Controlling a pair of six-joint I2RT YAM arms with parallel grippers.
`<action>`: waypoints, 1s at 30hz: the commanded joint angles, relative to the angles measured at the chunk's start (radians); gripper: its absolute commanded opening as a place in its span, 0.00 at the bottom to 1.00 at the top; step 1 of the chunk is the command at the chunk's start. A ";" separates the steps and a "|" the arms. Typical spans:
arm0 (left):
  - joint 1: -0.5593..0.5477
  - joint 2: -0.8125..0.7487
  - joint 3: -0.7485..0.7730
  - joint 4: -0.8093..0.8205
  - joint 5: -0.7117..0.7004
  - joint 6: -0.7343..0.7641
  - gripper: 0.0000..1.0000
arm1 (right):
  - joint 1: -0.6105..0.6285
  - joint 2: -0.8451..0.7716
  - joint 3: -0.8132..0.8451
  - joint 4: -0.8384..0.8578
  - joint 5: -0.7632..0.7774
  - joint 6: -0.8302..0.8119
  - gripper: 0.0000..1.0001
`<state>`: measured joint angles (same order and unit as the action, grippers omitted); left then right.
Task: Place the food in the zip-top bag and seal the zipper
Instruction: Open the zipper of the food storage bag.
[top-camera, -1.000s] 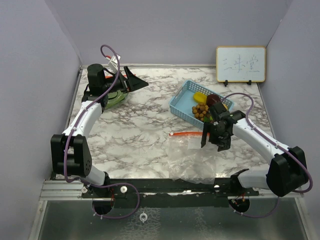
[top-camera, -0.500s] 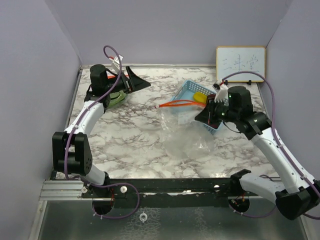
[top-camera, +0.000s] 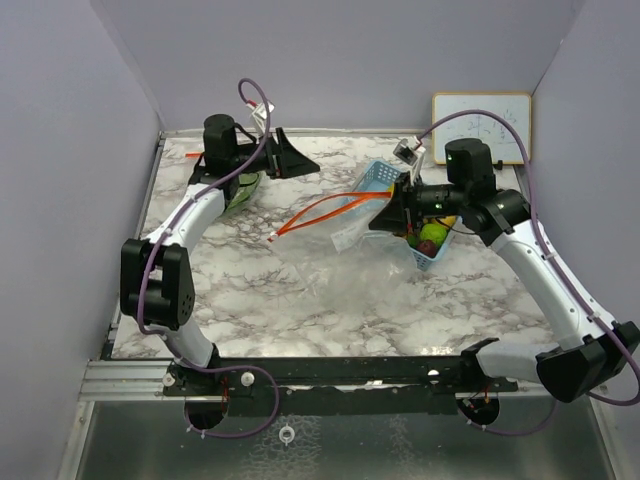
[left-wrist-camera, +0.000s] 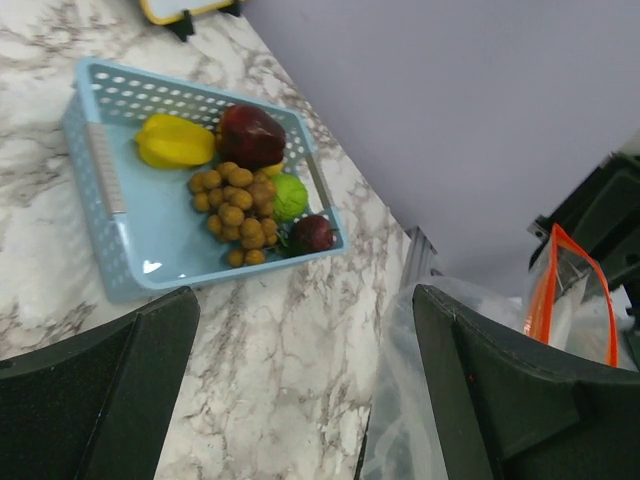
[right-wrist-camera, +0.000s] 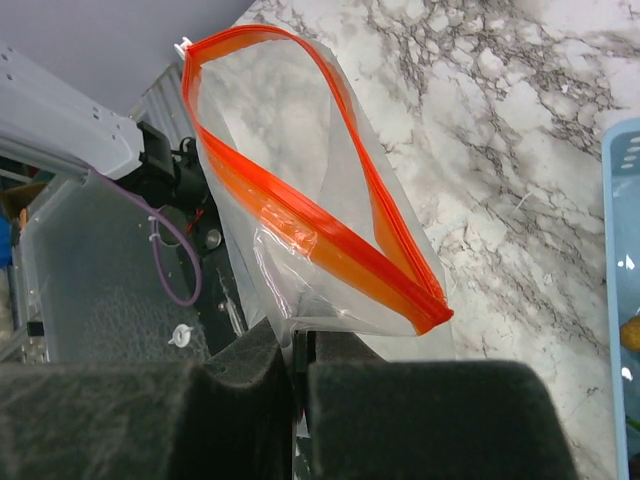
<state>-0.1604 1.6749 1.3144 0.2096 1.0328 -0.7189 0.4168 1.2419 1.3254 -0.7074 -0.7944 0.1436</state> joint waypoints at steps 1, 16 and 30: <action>-0.067 -0.017 -0.005 0.158 0.130 -0.049 0.90 | 0.003 0.023 0.068 -0.036 -0.042 -0.073 0.02; -0.097 -0.137 -0.117 0.399 0.201 -0.208 0.89 | 0.002 0.087 0.119 -0.070 0.021 -0.148 0.02; -0.158 -0.133 -0.052 -0.087 0.158 0.171 0.88 | 0.002 0.108 0.144 -0.067 -0.011 -0.150 0.02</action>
<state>-0.2993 1.5558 1.2232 0.2337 1.1950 -0.6567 0.4171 1.3468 1.4391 -0.7704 -0.7910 0.0048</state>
